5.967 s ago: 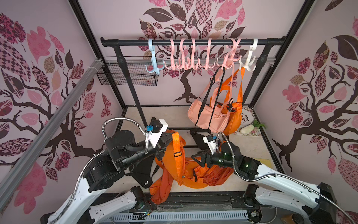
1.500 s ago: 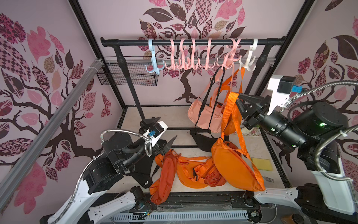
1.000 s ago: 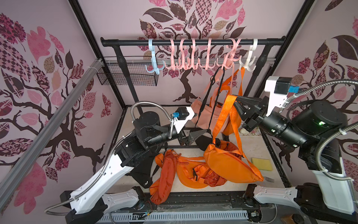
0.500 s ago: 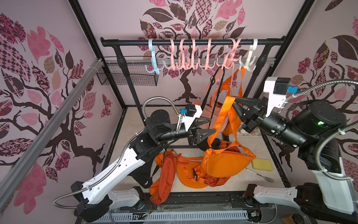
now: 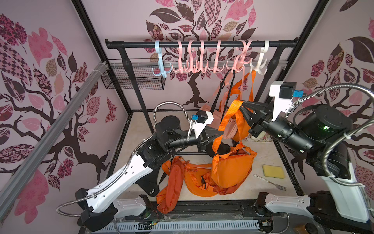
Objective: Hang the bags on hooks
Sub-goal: Pick up the bag from the bag, then hang the bag on the hook.
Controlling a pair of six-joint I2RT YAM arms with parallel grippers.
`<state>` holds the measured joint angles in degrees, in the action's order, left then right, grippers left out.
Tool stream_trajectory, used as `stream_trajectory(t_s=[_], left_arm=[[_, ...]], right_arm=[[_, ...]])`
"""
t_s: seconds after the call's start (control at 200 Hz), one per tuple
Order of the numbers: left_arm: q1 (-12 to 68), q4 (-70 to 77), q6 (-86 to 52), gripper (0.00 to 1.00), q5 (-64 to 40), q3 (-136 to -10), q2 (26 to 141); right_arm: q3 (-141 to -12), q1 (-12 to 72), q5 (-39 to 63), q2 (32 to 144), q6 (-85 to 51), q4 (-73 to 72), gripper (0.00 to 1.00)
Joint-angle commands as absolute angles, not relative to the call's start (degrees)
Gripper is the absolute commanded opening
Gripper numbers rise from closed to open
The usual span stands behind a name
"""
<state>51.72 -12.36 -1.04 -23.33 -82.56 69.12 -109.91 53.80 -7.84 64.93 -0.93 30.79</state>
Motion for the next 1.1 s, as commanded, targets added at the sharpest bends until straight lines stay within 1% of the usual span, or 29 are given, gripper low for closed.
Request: stream_trajectory(t_s=[0.0, 0.095, 0.16, 0.305, 0.465, 0.555, 0.645, 0.89, 1.095], left_arm=[[51.69, -17.64, 2.81, 0.0, -12.13, -87.13, 68.22], [50.97, -23.82, 4.56, 0.0, -2.93, -95.1, 71.31], [49.15, -27.32, 3.83, 0.0, 0.16, -101.55, 74.53], [44.3, -34.29, -0.06, 0.0, 1.94, -115.91, 81.91], [43.28, -40.37, 0.31, 0.0, 3.97, -127.26, 89.87], [42.95, -44.34, 0.99, 0.0, 4.17, -134.32, 94.9], [42.64, -45.67, 1.21, 0.0, 5.29, -138.16, 98.29], [39.45, -46.83, 1.53, 0.0, 6.83, -147.47, 103.83], [39.35, -45.21, 2.11, 0.0, 8.08, -149.31, 104.74]], right_arm=[[-111.97, 53.71, -12.72, 66.94, 2.06, 29.0, 0.0], [-115.82, 53.76, -15.52, 70.44, 3.79, 29.63, 0.0], [-119.09, 53.71, -16.3, 73.36, 4.47, 30.05, 0.0], [-127.69, 53.72, -17.0, 79.86, 5.19, 30.57, 0.0], [-134.95, 52.89, -17.61, 85.69, 5.88, 31.47, 0.0], [-138.74, 50.05, -16.16, 88.59, 3.77, 32.92, 0.0], [-140.24, 45.65, -11.43, 90.26, -0.09, 32.97, 0.0], [-144.5, 44.99, -8.78, 94.34, 1.12, 32.06, 0.0], [-144.77, 42.51, -7.86, 94.39, -0.09, 30.91, 0.0]])
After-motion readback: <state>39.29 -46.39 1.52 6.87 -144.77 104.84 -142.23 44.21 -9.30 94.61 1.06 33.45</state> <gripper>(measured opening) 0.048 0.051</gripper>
